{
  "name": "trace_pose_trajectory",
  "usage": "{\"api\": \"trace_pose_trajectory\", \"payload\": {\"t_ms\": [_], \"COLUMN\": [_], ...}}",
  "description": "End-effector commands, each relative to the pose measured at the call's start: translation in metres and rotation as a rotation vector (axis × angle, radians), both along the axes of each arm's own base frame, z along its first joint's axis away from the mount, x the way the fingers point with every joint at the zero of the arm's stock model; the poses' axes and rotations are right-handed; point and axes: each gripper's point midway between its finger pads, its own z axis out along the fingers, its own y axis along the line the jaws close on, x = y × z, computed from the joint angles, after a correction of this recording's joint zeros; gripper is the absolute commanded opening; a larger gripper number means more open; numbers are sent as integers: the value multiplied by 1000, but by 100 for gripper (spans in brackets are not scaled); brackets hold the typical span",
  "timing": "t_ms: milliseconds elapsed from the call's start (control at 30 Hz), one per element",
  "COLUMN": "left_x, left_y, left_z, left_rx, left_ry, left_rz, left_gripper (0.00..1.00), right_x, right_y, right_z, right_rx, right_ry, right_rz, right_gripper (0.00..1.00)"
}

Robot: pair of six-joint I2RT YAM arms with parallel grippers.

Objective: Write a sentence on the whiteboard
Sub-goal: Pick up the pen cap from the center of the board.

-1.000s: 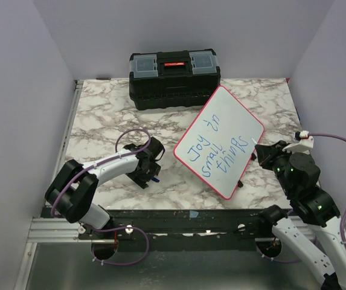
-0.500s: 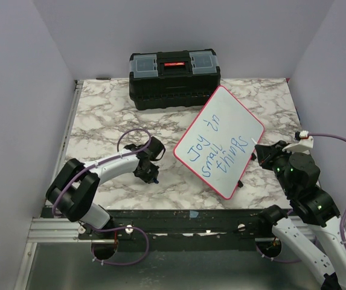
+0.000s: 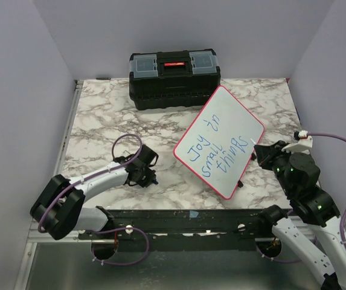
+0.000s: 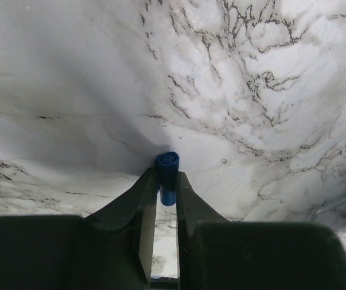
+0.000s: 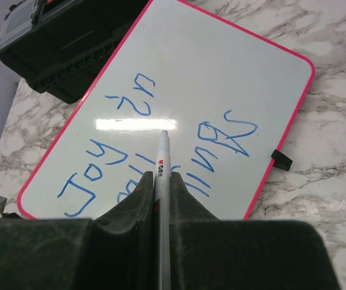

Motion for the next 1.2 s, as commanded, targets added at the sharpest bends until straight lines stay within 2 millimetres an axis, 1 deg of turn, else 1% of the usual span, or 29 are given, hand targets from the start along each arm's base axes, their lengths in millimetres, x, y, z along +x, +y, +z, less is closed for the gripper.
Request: {"api": "trace_pose_trajectory", "payload": {"t_ms": [0,167,267,400,500,633,800,967,1167], "left_x": [0,2,4,3,3,0,-4,0,9], "left_y": [7,16,21,29,35,40,47,47,46], "left_z": [8,28,44,62,76,93,111,142,177], "left_rx": [-8,-27,-38,-40,-53,-79,-145,-253,-311], "left_ry": [-72,-173,-242,-308,-356,-412,-471,-573,-635], "left_rz": [-13,-5,-4,-5,6,19,81,130,161], "left_gripper": [0,0,0,0,0,0,0,0,0], "right_x": [-3,-10,-15,-32,-37,-34,-27,-20,-7], "right_y": [13,37,59,101,118,124,131,141,149], "right_z": [6,14,17,22,22,26,37,51,76], "right_rx": [3,8,27,76,103,78,65,91,108], "right_ry": [-36,-66,-65,-64,-46,-52,-69,-99,-172], "right_rz": [88,238,363,625,721,760,792,821,827], "right_gripper": [1,1,1,1,1,1,1,1,1]}}
